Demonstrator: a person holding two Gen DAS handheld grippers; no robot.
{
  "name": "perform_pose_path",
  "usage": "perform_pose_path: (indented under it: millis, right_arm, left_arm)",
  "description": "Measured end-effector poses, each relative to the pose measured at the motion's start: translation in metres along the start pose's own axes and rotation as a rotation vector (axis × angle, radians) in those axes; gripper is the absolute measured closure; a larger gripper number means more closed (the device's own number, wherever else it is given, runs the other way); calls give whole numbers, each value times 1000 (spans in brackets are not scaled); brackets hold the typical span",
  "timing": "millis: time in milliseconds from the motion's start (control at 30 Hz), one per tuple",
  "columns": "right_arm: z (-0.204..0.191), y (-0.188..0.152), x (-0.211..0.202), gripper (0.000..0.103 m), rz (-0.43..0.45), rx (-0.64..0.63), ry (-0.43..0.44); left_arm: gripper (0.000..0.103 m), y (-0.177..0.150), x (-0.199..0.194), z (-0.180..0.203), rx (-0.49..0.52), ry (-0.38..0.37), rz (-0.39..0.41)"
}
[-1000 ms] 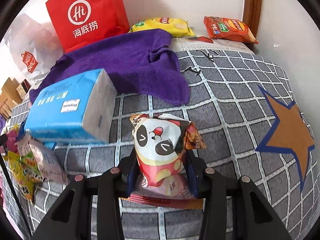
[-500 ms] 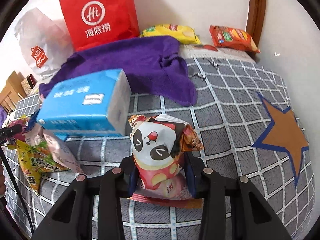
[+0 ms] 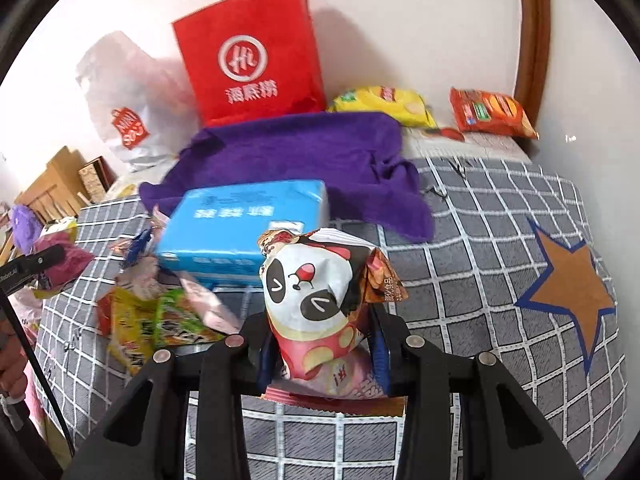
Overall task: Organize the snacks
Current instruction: 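Carry both held packets up onto the purple towel with both grippers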
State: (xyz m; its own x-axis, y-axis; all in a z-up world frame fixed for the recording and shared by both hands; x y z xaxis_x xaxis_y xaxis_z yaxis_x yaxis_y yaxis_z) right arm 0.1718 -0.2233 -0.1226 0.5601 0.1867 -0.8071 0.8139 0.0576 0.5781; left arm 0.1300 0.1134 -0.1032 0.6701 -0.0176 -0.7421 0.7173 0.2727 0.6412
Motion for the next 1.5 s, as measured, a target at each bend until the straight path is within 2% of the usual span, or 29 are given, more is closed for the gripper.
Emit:
perform_pose_path:
  millis: [200, 333, 733, 1067, 1500]
  right_arm:
    - [-10, 9, -23, 64, 46, -10, 25]
    - [-15, 19, -34, 64, 69, -25, 5]
    - [-16, 68, -37, 64, 113, -44, -4]
    - [-14, 123, 0, 64, 113, -28, 15]
    - [-7, 192, 67, 64, 110, -20, 12]
  left_arm:
    - [36, 6, -16, 38, 57, -63, 14]
    - [36, 14, -20, 67, 100, -100, 18]
    - [36, 50, -7, 112, 166, -138, 24]
    - [36, 101, 20, 121, 188, -110, 35]
    - [36, 154, 80, 127, 192, -96, 16]
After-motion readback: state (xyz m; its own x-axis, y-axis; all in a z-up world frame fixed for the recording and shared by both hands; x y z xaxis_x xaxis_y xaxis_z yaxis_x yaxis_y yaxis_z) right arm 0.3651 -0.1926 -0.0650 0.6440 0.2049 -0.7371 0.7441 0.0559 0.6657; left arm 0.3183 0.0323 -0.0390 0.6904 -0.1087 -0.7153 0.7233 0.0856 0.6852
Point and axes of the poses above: each gripper's, at about its wrist camera, not at the fingertips, and x roughly the way its jaws point, z to its right, y to its top, the point moved 1 cm from there along x, roughly the way its jaws point, and after that the axes turned 1 degree about x, right-handed, at the moved point
